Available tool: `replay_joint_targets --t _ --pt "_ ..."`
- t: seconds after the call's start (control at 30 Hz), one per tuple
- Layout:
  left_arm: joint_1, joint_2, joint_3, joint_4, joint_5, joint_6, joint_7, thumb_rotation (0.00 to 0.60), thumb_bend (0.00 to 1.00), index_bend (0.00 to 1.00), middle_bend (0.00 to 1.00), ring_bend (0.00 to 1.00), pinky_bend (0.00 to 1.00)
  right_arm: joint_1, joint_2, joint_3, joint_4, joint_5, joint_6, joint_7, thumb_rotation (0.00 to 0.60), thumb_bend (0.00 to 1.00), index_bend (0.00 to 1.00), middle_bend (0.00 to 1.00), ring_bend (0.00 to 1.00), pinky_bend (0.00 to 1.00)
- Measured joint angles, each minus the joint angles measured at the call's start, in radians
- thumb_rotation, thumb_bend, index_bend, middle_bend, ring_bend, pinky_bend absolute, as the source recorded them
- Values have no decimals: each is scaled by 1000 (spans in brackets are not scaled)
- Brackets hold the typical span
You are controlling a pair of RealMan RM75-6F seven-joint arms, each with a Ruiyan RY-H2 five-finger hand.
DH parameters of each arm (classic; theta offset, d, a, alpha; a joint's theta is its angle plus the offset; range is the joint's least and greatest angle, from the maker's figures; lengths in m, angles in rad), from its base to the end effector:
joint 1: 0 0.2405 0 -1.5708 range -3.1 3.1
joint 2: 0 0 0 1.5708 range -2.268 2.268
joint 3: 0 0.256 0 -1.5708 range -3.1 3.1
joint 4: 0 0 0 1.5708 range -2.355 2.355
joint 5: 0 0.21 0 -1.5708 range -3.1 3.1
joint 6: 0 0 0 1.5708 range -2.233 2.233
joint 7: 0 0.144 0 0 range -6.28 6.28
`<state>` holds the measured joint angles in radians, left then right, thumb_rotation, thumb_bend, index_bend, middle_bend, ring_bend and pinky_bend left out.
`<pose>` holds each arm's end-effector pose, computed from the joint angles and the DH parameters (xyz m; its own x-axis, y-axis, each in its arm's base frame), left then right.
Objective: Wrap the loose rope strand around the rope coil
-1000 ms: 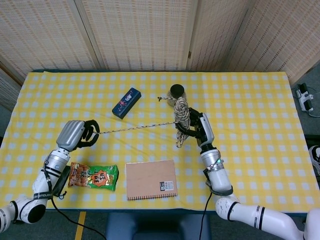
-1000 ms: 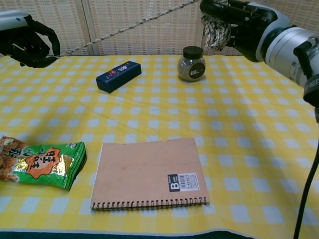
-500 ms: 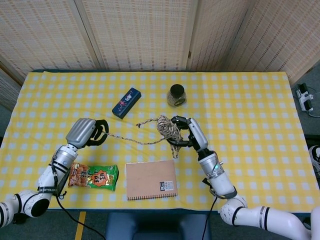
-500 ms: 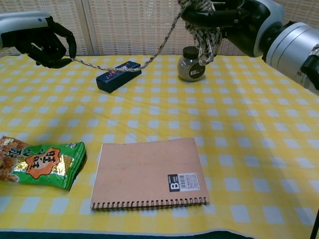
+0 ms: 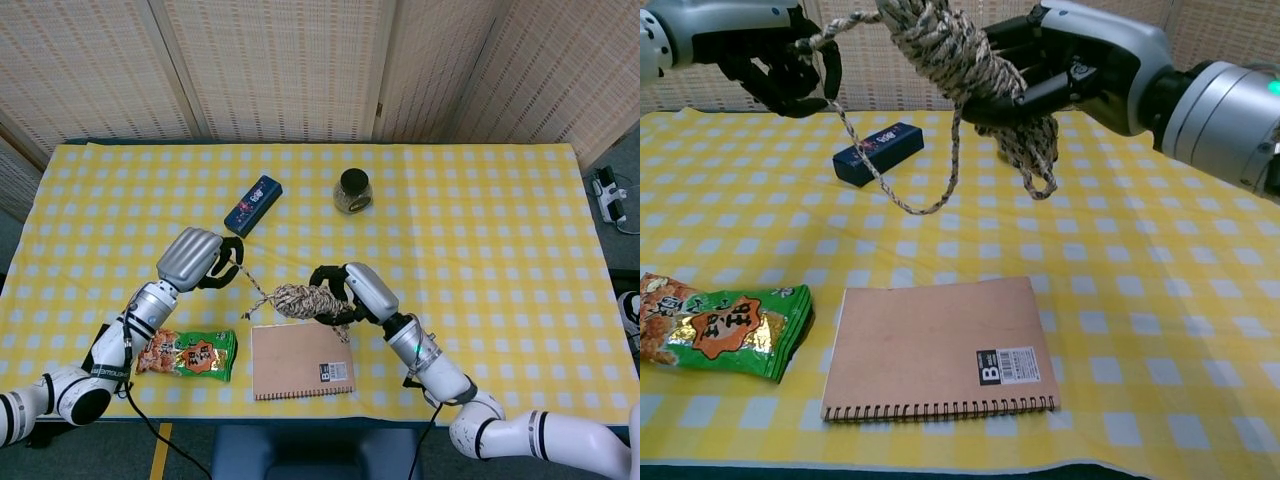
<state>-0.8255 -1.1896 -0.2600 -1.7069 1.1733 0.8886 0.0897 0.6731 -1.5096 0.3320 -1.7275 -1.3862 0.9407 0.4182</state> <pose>-0.0993 0.3696 0.0885 0.3504 0.2127 0.9121 0.8540 -0.4725 -0.2178 -0.0646 -0.3126 0.0139 -0.3017 -0.5188 0.7999 -0.7901 -0.3335 -0.5143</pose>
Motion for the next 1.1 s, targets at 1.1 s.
replay_joint_targets --t 1.1 --pt "-89 -112 23 -52 142 150 320 600 534 628 869 759 743 236 -130 -11 -13 735 -96 -442 600 712 990 816 829 743"
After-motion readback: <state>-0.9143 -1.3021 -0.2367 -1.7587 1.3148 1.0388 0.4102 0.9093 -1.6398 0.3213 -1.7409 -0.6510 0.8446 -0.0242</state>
